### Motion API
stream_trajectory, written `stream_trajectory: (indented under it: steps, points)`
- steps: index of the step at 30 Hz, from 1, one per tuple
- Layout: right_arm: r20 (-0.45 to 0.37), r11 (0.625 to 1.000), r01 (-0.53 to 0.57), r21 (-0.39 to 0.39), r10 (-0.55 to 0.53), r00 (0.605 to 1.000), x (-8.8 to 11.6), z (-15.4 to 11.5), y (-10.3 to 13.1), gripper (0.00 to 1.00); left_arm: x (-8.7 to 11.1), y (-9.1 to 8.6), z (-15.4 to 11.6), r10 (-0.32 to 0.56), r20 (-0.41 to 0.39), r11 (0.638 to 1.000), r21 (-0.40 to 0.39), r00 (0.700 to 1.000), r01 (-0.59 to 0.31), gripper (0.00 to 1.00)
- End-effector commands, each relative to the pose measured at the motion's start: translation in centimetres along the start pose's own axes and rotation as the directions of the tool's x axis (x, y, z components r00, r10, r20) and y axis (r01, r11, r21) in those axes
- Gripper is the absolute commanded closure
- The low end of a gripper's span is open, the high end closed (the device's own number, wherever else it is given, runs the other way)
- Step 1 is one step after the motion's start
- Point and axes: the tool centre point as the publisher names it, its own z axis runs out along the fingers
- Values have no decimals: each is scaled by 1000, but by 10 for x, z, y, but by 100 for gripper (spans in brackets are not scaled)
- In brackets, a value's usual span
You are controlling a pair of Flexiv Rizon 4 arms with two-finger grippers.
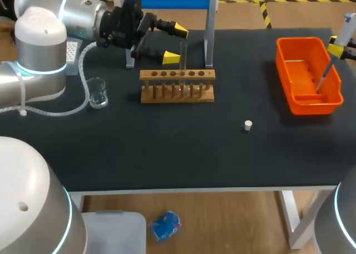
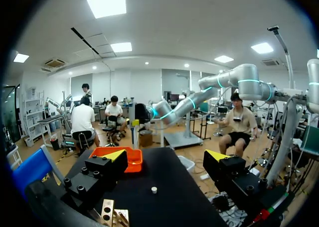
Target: Invert the test tube, pick up the pipette, mount the tip to pipette, aspirate from beaker and dispense into the tube, eject the tip, return the pipette, and cap with the stopper.
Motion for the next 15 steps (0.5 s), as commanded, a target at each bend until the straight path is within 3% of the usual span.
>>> stream_trajectory:
  steps: [1, 15]
  points:
    - [4, 1000, 10, 7, -10, 1000, 0, -1, 0, 100, 0, 1, 0, 3, 1, 1000, 2, 1000, -3, 0]
    - [4, 1000, 10, 7, -10, 1000, 0, -1, 0, 100, 0, 1, 0, 3, 1, 1000, 2, 1000, -3, 0]
